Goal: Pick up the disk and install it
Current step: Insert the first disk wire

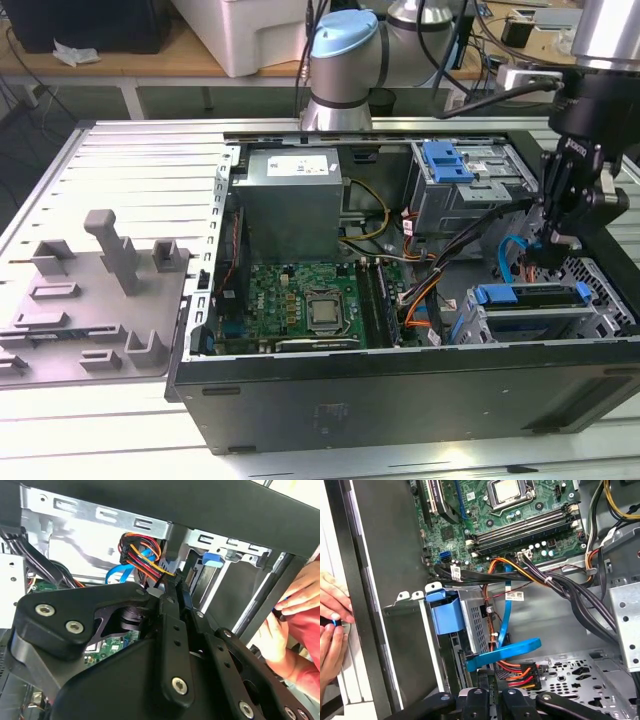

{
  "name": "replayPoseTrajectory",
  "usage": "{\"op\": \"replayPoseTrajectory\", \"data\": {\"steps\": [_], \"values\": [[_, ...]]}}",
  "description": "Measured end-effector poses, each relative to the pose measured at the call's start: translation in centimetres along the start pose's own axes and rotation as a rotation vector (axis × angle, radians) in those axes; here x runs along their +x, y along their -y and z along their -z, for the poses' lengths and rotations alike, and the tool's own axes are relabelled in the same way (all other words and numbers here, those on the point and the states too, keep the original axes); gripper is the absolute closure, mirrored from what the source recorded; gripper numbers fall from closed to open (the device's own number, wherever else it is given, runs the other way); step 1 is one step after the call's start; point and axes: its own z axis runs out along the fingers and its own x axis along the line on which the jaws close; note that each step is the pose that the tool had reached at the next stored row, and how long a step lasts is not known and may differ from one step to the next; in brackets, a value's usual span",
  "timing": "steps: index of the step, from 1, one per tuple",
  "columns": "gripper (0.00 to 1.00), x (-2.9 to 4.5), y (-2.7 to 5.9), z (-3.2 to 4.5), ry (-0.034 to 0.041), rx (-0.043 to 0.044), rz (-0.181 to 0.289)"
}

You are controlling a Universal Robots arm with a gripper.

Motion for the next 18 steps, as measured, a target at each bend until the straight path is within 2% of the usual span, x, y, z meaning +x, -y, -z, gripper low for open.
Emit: {"op": "replayPoseTrajectory", "data": {"steps": [1,3,10,13,18], "values": [[0.84,0.3,-0.03,-0.02,0.0072,0.0006,0.0],[0.84,0.64,-0.07,-0.04,0.0167,0.0014,-0.001],[0.84,1.31,-0.11,0.24,0.0443,0.0087,0.01],[0.84,1.56,-0.22,0.21,0.049,0.0133,0.02],[0.84,2.05,-0.49,0.07,0.0516,0.0213,0.046]]}}
